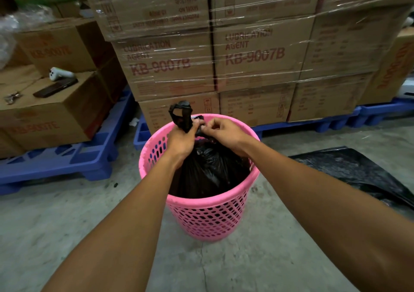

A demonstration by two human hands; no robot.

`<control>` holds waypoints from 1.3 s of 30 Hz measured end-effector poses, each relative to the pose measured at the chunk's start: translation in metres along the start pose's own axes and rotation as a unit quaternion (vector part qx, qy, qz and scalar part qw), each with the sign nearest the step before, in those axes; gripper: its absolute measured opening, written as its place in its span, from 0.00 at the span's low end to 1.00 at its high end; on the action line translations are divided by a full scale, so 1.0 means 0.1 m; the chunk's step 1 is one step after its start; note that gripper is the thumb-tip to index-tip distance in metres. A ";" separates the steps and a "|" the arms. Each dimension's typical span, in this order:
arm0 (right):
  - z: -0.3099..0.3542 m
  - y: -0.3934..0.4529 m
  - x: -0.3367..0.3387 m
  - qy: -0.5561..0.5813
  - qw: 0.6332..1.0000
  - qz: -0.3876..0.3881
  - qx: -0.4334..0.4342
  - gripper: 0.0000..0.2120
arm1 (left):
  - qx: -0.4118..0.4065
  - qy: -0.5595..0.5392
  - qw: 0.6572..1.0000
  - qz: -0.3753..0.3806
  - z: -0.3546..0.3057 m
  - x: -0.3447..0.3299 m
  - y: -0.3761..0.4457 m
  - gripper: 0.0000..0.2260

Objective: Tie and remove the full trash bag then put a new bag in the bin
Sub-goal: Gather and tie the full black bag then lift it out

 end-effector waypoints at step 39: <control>0.13 -0.04 -0.17 0.111 0.983 0.120 0.083 0.23 | 0.074 0.051 0.996 0.014 -0.05 -0.01 0.07 0.12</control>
Point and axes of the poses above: each hand's wrist, its own y-axis towards the middle knuckle, its own x-axis out of the back of the hand, z = x × y, the point moved 7 cm from there along y, towards the middle knuckle, and after that the axes turned 5 degrees about -y, right-handed, at the moved point
